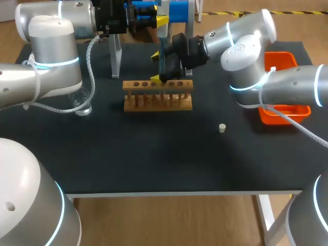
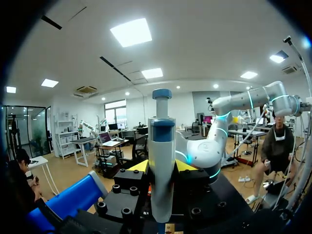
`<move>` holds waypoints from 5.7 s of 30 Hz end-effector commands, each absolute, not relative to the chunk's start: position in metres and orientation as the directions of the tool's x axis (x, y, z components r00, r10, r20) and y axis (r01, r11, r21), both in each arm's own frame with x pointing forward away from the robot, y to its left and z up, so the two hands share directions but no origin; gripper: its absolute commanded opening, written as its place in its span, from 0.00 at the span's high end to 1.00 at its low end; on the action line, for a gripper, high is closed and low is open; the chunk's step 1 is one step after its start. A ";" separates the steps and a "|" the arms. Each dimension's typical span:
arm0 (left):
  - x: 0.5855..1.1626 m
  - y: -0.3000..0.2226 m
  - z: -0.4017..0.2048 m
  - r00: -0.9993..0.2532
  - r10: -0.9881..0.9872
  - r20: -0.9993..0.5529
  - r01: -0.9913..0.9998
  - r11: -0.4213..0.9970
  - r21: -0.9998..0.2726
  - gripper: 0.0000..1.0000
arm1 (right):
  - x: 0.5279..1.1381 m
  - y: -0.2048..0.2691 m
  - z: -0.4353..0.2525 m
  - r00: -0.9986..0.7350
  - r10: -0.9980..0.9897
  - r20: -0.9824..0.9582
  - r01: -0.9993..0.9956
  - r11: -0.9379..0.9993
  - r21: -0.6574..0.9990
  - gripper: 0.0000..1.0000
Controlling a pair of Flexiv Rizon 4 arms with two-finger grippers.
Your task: Invert the test tube, pick up the pipette, mount the tip to pipette, aspirate from beaker and dispense into the tube, eject the tip, return the pipette, and cap with the stopper.
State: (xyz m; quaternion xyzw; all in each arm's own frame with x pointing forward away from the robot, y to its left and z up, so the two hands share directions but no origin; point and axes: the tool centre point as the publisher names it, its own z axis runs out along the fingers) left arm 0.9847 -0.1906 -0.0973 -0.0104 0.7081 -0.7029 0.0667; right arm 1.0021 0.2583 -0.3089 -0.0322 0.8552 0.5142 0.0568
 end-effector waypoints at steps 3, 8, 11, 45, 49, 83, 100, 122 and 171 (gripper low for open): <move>0.984 -0.191 -0.092 -0.991 -0.109 -0.084 0.083 0.019 -0.996 1.00 | 1.003 0.258 -0.309 -0.992 0.002 -0.129 -0.113 0.471 0.875 0.00; 0.984 -0.192 -0.087 -0.990 -0.107 -0.089 0.087 0.029 -0.996 1.00 | 1.003 0.258 -0.309 -0.992 0.002 -0.129 -0.113 0.471 0.875 0.00; 0.984 -0.193 -0.083 -0.990 -0.106 -0.092 0.089 0.035 -0.995 1.00 | 1.003 0.258 -0.309 -0.992 0.002 -0.129 -0.113 0.471 0.875 0.00; 0.982 -0.198 -0.060 -0.989 -0.104 -0.104 0.097 0.069 -0.993 1.00 | 1.003 0.258 -0.309 -0.992 0.002 -0.129 -0.113 0.471 0.875 0.00; 0.981 -0.198 -0.056 -0.989 -0.106 -0.107 0.100 0.074 -0.992 1.00 | 1.003 0.258 -0.309 -0.992 0.002 -0.129 -0.113 0.471 0.875 0.00; 0.971 -0.217 -0.016 -0.982 -0.109 -0.151 0.137 0.132 -0.982 1.00 | 1.003 0.258 -0.309 -0.992 0.002 -0.129 -0.113 0.471 0.875 0.00; 0.916 -0.160 -0.018 -0.960 -0.214 -0.180 0.144 0.174 -0.974 1.00 | 1.003 0.258 -0.309 -0.992 0.002 -0.129 -0.113 0.471 0.875 0.00; 0.858 -0.159 -0.121 -0.966 -0.213 -0.145 0.139 0.042 -0.989 1.00 | 1.003 0.258 -0.309 -0.992 0.002 -0.129 -0.113 0.471 0.875 0.00; 0.864 -0.193 -0.129 -0.988 -0.139 -0.072 0.071 0.014 -0.997 1.00 | 1.003 0.243 -0.305 -0.992 0.010 -0.125 -0.106 0.465 0.879 0.00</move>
